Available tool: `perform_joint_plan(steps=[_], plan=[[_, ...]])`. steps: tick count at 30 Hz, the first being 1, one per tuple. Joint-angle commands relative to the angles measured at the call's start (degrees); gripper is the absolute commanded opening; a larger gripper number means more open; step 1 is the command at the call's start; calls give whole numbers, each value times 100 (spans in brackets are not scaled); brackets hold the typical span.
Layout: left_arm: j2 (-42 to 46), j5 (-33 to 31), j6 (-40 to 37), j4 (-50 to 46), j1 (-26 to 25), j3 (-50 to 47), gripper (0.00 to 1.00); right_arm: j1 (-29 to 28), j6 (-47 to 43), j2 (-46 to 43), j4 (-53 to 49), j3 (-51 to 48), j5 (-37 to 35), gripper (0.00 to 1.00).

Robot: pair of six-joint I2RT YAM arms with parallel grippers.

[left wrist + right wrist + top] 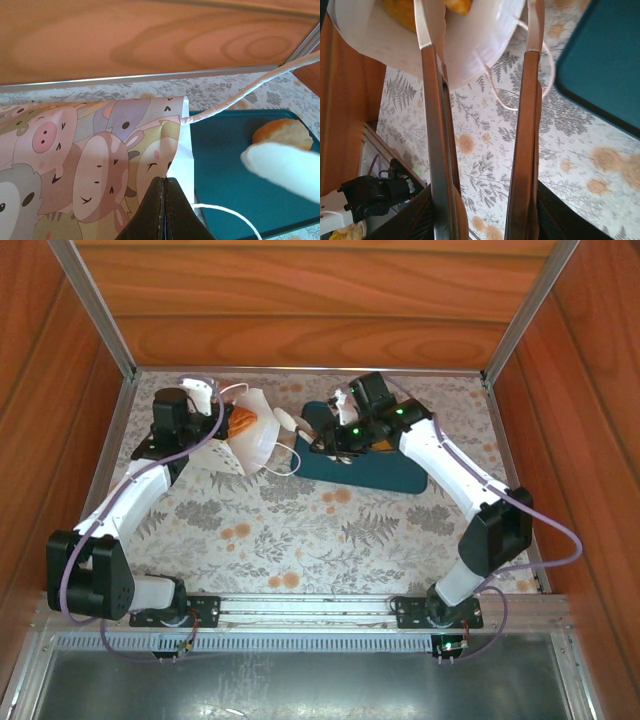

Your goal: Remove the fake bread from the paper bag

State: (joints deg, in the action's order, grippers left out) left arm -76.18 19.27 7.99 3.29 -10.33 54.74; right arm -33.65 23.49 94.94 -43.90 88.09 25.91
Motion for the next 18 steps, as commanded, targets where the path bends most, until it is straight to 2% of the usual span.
perform_joint_plan(steps=[1,8,18], plan=[[-63,42,89,111,-95,242,0,-73,77,253,321,255,403,44],[-125,-21,98,111,-220,283,0,-229,103,660,352,466,487,44],[-116,-2,124,111,-329,359,0,-309,132,1388,261,811,-34,43]])
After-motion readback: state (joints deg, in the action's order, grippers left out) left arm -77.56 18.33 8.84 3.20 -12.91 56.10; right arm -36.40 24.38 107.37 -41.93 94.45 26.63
